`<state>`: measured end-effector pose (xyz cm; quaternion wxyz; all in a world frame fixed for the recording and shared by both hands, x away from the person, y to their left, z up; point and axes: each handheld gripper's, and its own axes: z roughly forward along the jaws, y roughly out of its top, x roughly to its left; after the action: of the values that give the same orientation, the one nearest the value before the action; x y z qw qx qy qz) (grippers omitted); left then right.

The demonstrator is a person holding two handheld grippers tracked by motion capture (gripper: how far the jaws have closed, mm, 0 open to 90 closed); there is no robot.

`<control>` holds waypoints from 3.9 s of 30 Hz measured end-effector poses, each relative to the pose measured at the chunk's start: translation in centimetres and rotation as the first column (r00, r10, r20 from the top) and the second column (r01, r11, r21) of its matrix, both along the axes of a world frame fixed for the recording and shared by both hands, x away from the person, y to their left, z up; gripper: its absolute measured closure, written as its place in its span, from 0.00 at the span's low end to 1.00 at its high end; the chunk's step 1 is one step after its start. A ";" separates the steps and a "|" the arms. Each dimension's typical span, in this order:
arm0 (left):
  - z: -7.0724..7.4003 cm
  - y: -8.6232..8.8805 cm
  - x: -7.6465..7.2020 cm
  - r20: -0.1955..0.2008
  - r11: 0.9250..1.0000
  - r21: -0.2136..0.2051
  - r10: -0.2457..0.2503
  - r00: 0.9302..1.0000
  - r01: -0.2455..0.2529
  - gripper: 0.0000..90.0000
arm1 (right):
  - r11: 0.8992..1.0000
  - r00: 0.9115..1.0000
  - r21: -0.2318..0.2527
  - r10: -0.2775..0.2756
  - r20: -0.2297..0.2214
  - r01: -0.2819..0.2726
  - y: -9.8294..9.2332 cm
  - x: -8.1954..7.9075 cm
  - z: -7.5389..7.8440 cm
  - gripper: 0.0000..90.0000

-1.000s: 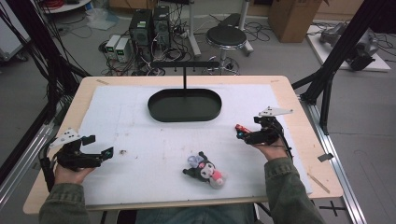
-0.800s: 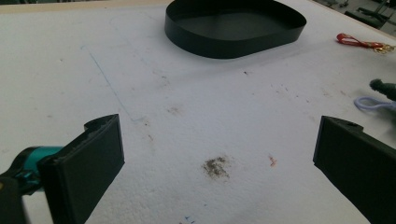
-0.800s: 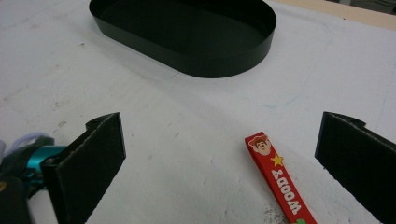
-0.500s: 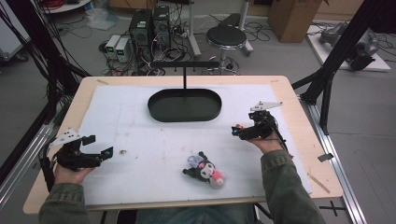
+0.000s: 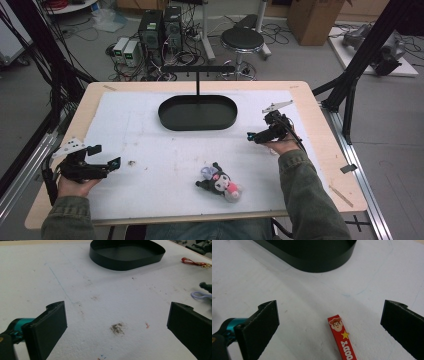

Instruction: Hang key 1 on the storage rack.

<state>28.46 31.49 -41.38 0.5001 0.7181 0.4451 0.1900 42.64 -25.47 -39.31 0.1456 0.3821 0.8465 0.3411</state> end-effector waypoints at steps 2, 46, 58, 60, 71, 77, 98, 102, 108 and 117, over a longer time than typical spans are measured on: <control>0.0 0.0 0.0 0.000 1.000 0.002 0.001 1.000 -0.001 0.03 | 1.000 1.000 -0.014 0.008 -0.018 -0.008 -0.1 0.4 -0.4 0.03; -0.2 0.0 0.2 -0.006 1.000 0.019 0.006 1.000 -0.005 0.03 | 0.989 0.979 -0.131 0.040 -0.201 -0.068 -0.3 2.3 -3.0 0.83; 0.3 -0.2 0.0 0.035 1.000 0.012 0.016 0.999 -0.016 0.05 | 0.995 0.979 0.074 -0.056 -0.195 0.071 -2.7 1.4 0.3 0.83; 0.2 -0.1 0.1 0.022 1.000 0.013 0.014 1.000 -0.015 0.05 | 0.984 0.982 0.158 -0.049 -0.184 0.079 -3.1 1.3 1.1 0.83; 0.2 -0.1 0.1 0.011 1.000 -0.001 0.001 1.000 -0.001 0.05 | 0.931 0.997 0.363 -0.011 -0.077 0.038 -3.3 1.0 6.9 0.84; 0.2 -0.1 0.1 0.013 1.000 -0.006 0.009 1.000 -0.009 0.05 | 0.901 0.999 0.435 0.010 -0.041 0.008 -2.8 0.7 9.1 0.84; 0.1 -0.1 0.3 -0.006 1.000 -0.003 -0.009 1.000 0.009 0.05 | 0.894 0.999 0.447 0.029 0.016 -0.034 0.1 1.7 14.9 0.84; 0.0 -0.1 0.3 -0.007 1.000 -0.005 -0.009 1.000 0.009 0.05 | 0.895 0.999 0.445 0.029 0.021 -0.035 0.5 1.9 15.4 0.84; 0.0 -0.1 0.3 -0.008 1.000 -0.007 -0.011 1.000 0.011 0.05 | 0.902 0.999 0.430 0.038 0.012 -0.039 1.7 2.7 16.1 0.84; -0.1 -0.1 0.5 -0.012 1.000 -0.015 -0.010 1.000 0.009 0.05 | 0.902 0.999 0.429 0.042 0.010 -0.042 3.5 3.6 17.0 0.84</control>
<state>28.95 31.34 -41.46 0.5036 0.7177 0.4460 0.1802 46.28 -21.96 -22.36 0.0509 0.3864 0.7585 0.5222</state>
